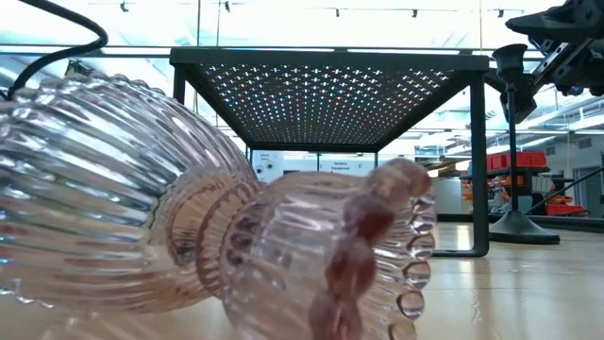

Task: Pick & Place candle stick holders
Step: Put the left black candle holder on the shelf

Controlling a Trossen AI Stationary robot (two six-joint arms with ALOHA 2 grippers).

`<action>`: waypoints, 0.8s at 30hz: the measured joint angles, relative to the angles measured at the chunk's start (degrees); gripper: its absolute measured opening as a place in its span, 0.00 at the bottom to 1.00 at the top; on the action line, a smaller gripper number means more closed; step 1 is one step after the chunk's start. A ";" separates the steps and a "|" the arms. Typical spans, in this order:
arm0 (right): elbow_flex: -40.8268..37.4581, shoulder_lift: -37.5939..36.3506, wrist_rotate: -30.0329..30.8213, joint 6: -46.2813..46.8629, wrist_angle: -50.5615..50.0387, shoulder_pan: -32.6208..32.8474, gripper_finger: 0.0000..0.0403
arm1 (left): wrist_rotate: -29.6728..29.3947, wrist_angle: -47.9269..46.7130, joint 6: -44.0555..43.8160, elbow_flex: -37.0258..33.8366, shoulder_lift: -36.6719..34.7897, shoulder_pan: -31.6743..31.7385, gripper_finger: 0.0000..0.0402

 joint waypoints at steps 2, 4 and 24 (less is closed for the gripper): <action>0.00 0.00 0.02 0.00 0.00 0.02 0.75 | -0.60 -0.04 0.10 0.00 0.02 0.00 0.47; 0.00 0.00 0.02 0.00 0.00 0.02 0.75 | -0.95 -0.14 0.53 0.00 0.03 0.00 0.44; 0.00 -0.01 0.08 -0.01 0.00 0.01 0.75 | -1.48 -1.29 -0.15 0.13 0.21 0.11 0.03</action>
